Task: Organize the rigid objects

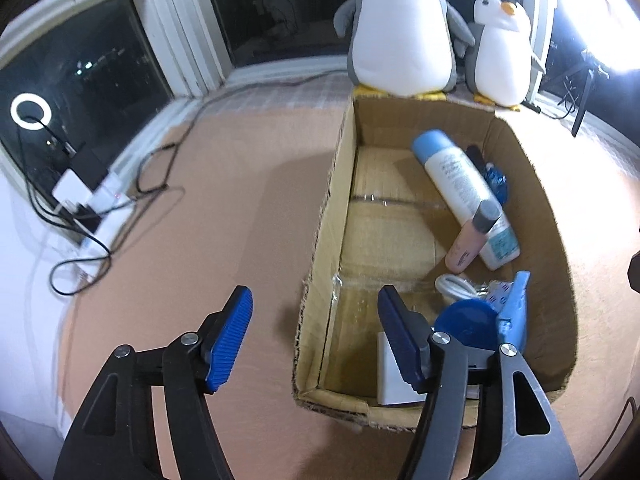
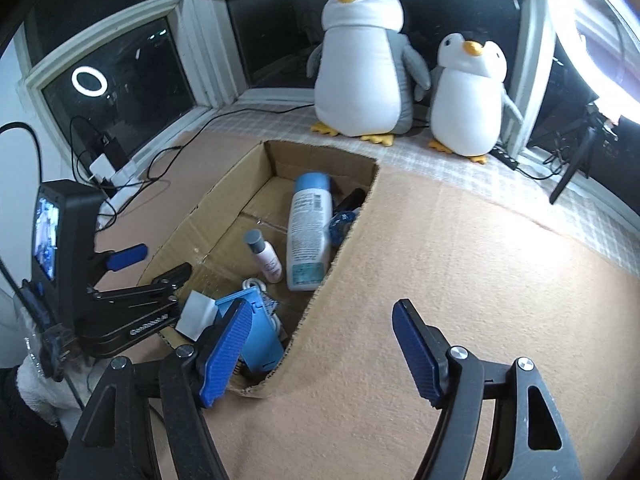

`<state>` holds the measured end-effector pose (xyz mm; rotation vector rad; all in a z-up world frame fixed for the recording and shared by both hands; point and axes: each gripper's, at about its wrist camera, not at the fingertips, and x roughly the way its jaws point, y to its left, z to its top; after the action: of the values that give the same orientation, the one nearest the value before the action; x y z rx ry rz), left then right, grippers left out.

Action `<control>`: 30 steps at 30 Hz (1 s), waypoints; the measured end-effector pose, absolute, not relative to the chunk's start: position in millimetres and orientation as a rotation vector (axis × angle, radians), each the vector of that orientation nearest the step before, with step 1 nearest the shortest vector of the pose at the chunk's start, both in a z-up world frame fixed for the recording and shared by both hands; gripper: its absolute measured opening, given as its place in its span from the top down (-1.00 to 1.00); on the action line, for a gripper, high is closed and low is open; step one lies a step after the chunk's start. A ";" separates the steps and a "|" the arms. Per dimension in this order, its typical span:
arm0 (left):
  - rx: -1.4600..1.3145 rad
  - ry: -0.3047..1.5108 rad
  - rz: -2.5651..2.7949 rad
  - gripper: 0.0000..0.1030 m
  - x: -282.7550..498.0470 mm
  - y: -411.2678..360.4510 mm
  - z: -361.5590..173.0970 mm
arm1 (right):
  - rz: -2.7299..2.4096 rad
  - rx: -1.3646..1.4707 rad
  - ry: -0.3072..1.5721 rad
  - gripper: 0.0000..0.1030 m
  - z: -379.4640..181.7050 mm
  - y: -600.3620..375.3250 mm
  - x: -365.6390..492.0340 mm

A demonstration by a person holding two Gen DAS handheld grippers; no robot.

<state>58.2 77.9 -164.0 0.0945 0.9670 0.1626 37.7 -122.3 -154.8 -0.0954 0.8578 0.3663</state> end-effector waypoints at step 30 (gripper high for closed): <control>0.055 0.704 0.061 -0.57 -20.3 18.5 -37.4 | 0.182 -0.025 0.645 -0.62 -91.5 -178.0 -22.0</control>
<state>-20.3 18.5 -37.4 0.0550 0.7041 0.0608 -22.0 -178.0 -91.5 -0.0253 0.6455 0.1816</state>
